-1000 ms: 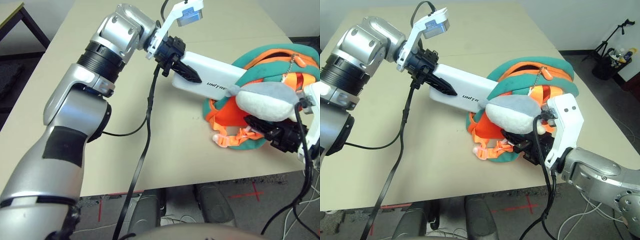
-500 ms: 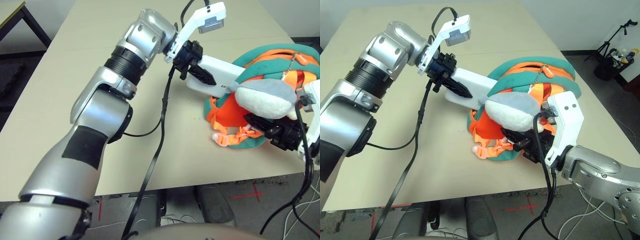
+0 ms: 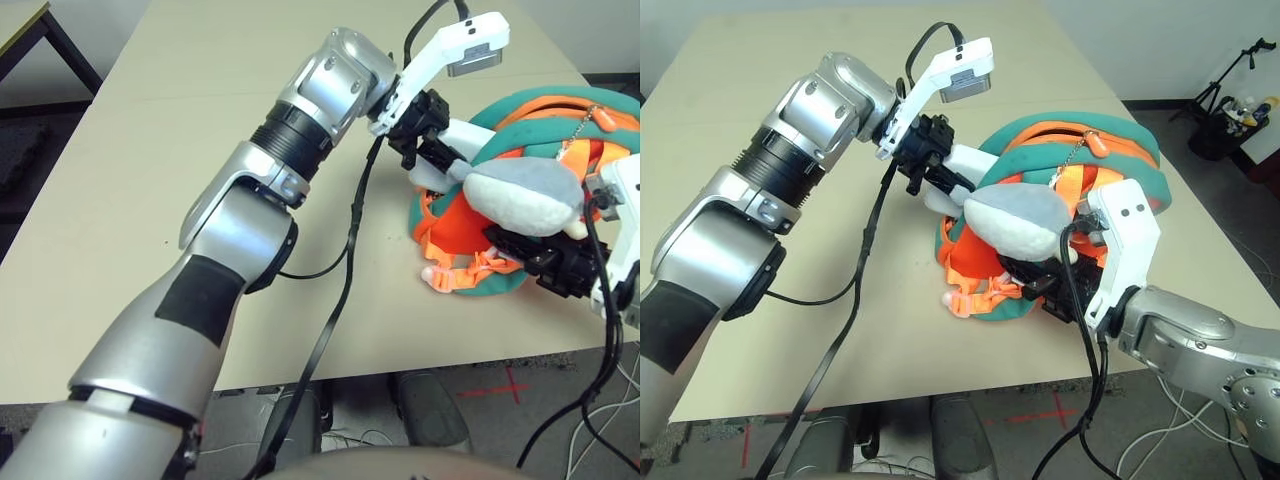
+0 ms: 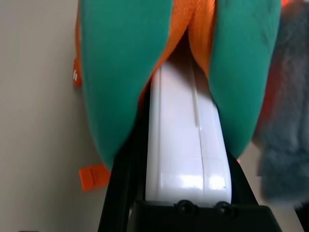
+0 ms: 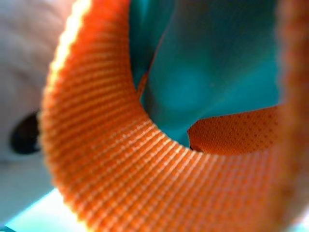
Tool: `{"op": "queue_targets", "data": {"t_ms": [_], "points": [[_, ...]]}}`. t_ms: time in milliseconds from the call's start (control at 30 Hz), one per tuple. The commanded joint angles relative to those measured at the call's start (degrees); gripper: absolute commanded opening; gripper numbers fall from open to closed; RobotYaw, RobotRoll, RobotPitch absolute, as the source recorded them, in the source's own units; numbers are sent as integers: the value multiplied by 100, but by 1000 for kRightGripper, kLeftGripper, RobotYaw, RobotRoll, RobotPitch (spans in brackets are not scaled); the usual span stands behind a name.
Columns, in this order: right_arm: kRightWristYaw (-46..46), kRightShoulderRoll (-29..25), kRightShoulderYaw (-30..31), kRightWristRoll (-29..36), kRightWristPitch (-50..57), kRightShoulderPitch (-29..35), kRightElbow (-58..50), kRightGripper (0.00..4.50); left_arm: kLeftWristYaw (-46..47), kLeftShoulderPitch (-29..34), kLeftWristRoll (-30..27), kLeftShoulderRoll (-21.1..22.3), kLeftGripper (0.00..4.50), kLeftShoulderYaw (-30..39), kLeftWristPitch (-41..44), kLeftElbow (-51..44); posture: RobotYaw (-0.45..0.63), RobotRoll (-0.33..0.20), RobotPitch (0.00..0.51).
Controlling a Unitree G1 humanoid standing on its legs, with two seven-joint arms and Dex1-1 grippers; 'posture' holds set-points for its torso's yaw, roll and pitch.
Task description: Put the pencil case into the backpack and zip it.
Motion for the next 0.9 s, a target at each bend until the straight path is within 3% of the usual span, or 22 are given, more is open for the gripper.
{"op": "queue_targets", "data": {"t_ms": [33,600,900], "points": [[47,106,354,-44,98,-101,-44,171,-93,42,-12,-486,1417,-70,-236,0,-262,0,169],[3,327,526,-191,147,-359,4,171,185,87,263,-908,1417,215,-461,488,-259,0,167],[83,358,512,-284,195,-411,80,171,96,45,362,-651,1417,276,-484,489,-240,0,165]]}}
